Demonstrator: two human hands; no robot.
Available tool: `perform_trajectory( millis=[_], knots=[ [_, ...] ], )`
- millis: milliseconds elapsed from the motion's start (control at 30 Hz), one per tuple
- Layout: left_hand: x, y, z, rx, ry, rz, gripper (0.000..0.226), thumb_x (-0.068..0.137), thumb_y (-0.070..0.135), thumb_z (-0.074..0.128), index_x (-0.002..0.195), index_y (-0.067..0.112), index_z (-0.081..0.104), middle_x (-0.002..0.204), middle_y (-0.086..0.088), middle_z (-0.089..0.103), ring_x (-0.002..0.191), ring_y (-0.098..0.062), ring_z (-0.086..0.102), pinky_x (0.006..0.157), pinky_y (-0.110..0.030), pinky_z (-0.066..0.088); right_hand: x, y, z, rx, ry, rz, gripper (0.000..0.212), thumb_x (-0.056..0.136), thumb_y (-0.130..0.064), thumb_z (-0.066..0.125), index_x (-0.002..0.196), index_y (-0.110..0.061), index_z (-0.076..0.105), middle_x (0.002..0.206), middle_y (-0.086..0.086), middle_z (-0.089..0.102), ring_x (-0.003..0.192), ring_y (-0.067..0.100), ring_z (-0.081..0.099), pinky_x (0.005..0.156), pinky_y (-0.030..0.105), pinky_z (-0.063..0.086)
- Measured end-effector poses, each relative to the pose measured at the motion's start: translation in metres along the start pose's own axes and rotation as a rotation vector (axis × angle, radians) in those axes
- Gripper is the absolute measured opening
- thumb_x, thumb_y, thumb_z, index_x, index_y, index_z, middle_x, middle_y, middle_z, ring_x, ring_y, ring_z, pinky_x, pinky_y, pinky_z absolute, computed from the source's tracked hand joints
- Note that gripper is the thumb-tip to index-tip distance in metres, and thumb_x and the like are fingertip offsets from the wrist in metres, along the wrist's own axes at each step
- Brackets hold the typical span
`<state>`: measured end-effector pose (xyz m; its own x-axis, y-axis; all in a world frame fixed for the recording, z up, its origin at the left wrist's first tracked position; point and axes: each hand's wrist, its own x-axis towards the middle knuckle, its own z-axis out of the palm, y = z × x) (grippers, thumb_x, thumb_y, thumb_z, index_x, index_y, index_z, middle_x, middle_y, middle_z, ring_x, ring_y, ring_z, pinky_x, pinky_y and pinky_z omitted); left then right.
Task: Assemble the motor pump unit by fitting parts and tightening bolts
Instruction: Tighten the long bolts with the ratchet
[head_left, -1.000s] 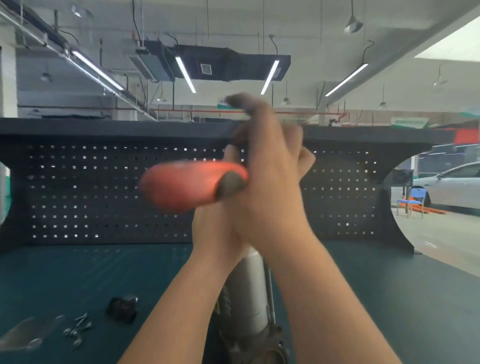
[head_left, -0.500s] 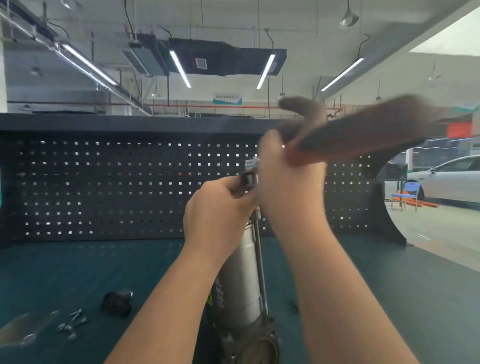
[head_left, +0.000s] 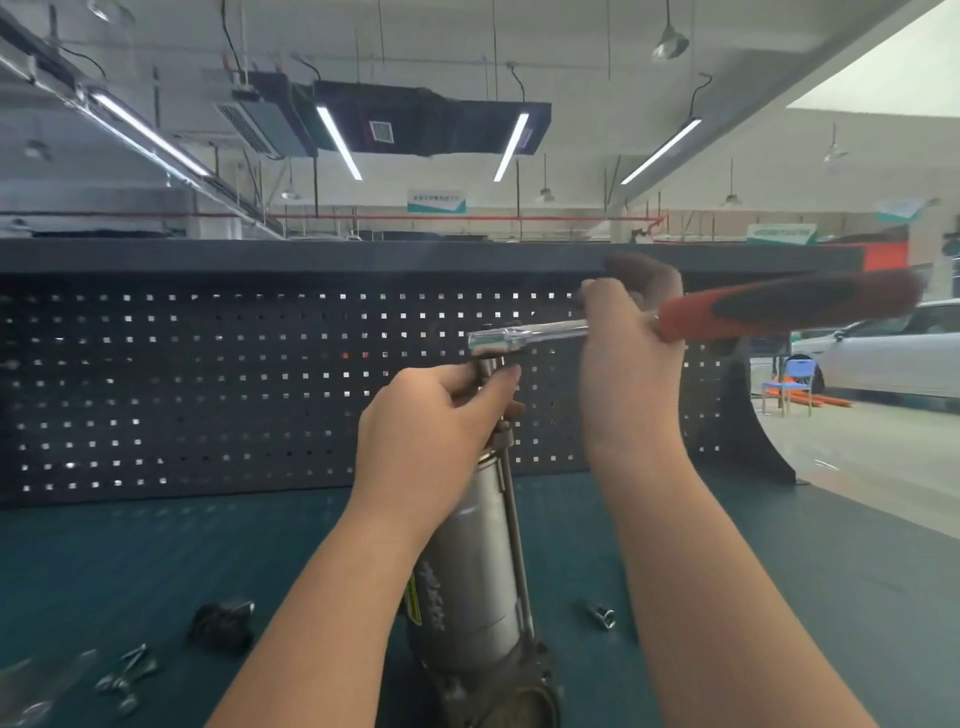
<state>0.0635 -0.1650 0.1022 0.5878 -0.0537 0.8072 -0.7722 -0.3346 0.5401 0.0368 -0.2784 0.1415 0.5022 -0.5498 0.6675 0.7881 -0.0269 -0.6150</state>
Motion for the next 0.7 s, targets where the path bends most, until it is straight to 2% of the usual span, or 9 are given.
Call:
perform_trajectory(
  millis=[100,133,200,267,333,433,533,633,700],
  knots=[
    [-0.001,0.001,-0.002,-0.058,0.018,-0.098,0.041,0.092,0.031,0.056,0.051,0.030,0.059,0.050,0.014,0.054,0.055,0.002,0.050,0.059,-0.009,0.035,-0.028,-0.014,0.029,-0.287,-0.041,-0.361,0.032,0.076,-0.015,0.051,0.099,-0.036,0.047,0.092,-0.004,0.057,0.084,0.013,0.055,0.077,0.031,0.039],
    [-0.001,0.000,-0.003,-0.073,-0.017,-0.011,0.042,0.095,0.031,0.047,0.055,0.031,0.058,0.058,0.012,0.050,0.063,-0.002,0.049,0.066,-0.015,0.038,-0.040,-0.017,0.036,-0.444,-0.079,-0.532,0.042,0.071,-0.014,0.049,0.105,-0.038,0.050,0.097,-0.006,0.057,0.091,0.017,0.050,0.081,0.037,0.035],
    [0.004,0.003,-0.014,-0.371,0.088,-0.124,0.051,0.105,0.026,0.030,0.065,0.026,0.062,0.061,0.008,0.055,0.062,-0.004,0.058,0.062,-0.016,0.049,-0.053,-0.013,0.041,-0.669,-0.233,-0.740,0.058,0.067,-0.012,0.049,0.121,-0.035,0.053,0.105,-0.008,0.054,0.099,0.018,0.041,0.086,0.043,0.031],
    [-0.002,0.000,-0.009,-0.258,0.045,-0.005,0.059,0.104,0.016,0.026,0.056,0.031,0.056,0.044,0.017,0.051,0.047,0.008,0.052,0.049,-0.009,0.043,-0.050,-0.011,0.037,-0.666,-0.272,-0.679,0.056,0.072,-0.013,0.049,0.124,-0.034,0.053,0.106,-0.008,0.054,0.099,0.016,0.040,0.088,0.044,0.033],
    [-0.003,0.003,-0.004,-0.078,-0.031,-0.016,0.059,0.090,0.022,0.041,0.031,0.024,0.047,0.032,0.015,0.041,0.036,0.004,0.038,0.044,-0.014,0.031,-0.035,-0.010,0.028,-0.384,-0.231,-0.432,0.045,0.081,-0.010,0.053,0.122,-0.028,0.051,0.107,-0.002,0.056,0.091,0.009,0.048,0.081,0.027,0.045],
    [0.001,0.006,-0.005,-0.009,-0.047,-0.049,0.034,0.087,0.039,0.065,0.055,0.030,0.071,0.053,0.017,0.066,0.047,0.004,0.059,0.060,-0.022,0.047,-0.008,-0.008,0.004,-0.032,-0.053,-0.091,0.029,0.084,-0.003,0.057,0.108,-0.019,0.054,0.091,-0.003,0.057,0.068,-0.010,0.054,0.058,0.003,0.039],
    [0.000,0.008,0.000,0.022,-0.009,-0.062,0.025,0.087,0.047,0.064,0.075,0.029,0.076,0.069,0.020,0.072,0.067,-0.002,0.069,0.080,-0.032,0.055,0.002,0.001,-0.010,0.116,0.074,0.214,0.015,0.085,-0.014,0.060,0.093,-0.023,0.053,0.083,-0.009,0.053,0.075,-0.001,0.053,0.072,0.020,0.041],
    [-0.002,0.005,0.002,0.097,0.028,-0.091,0.031,0.086,0.049,0.063,0.064,0.029,0.072,0.058,0.017,0.067,0.055,0.001,0.061,0.064,-0.023,0.050,-0.010,-0.002,0.008,0.053,0.060,0.016,0.019,0.085,-0.010,0.053,0.101,-0.019,0.049,0.082,-0.005,0.052,0.059,-0.007,0.052,0.058,0.013,0.046],
    [-0.002,0.007,0.000,0.228,0.105,-0.066,0.037,0.087,0.025,0.065,0.050,0.023,0.061,0.045,0.005,0.057,0.049,-0.009,0.051,0.049,-0.012,0.036,-0.024,-0.009,0.022,-0.161,-0.016,-0.220,0.026,0.076,-0.016,0.053,0.102,-0.020,0.050,0.088,-0.001,0.056,0.080,0.009,0.058,0.079,0.034,0.051]
  ],
)
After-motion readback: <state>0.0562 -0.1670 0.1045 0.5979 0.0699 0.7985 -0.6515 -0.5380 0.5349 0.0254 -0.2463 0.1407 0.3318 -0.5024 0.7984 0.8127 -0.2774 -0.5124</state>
